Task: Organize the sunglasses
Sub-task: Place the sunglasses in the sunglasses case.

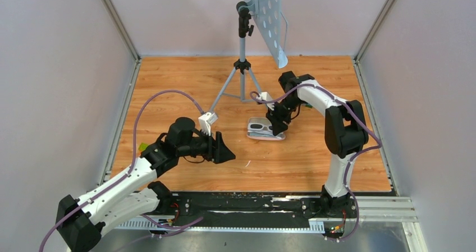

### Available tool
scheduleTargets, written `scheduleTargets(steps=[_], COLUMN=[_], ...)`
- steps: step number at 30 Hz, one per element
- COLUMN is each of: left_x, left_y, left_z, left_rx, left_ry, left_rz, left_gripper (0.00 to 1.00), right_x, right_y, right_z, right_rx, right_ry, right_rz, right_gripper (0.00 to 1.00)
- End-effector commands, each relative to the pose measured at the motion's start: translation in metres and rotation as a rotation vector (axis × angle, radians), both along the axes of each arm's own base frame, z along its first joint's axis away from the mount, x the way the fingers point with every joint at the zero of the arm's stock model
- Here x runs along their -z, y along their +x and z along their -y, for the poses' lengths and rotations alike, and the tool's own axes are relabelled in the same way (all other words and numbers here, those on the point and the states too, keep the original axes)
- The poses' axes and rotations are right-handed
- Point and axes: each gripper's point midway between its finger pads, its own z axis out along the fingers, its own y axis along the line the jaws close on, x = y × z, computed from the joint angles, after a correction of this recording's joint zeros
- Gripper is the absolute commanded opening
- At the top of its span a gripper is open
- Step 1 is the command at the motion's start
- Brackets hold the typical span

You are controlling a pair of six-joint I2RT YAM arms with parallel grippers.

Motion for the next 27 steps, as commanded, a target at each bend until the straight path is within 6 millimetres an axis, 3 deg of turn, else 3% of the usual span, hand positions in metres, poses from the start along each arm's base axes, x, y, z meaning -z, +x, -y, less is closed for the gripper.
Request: scheduleTargets(steps=[1,12,22,27], left_x=[0.003,0.019,0.028,0.030], left_y=[0.001,0.003,0.008,0.009], left_z=[0.000,0.002,0.007,0.008], left_rx=[-0.002,-0.011,-0.010,-0.006], left_ry=[-0.012,-0.010,0.000,0.001], left_rz=[0.001,-0.022,-0.032,-0.039], left_gripper=[0.65,0.65,0.65,0.65], right_x=[0.002,0.013,0.004,0.010], right_y=[-0.020,-0.031,-0.023,-0.018], right_z=[0.006,0.009,-0.001,-0.005], right_rx=[-0.028,-0.029,0.062,0.081], right_ry=[0.022,0.024,0.082,0.079], right_rz=[-0.054,-0.038,0.078,0.099], right_gripper=[0.16,0.14,0.13,0.13])
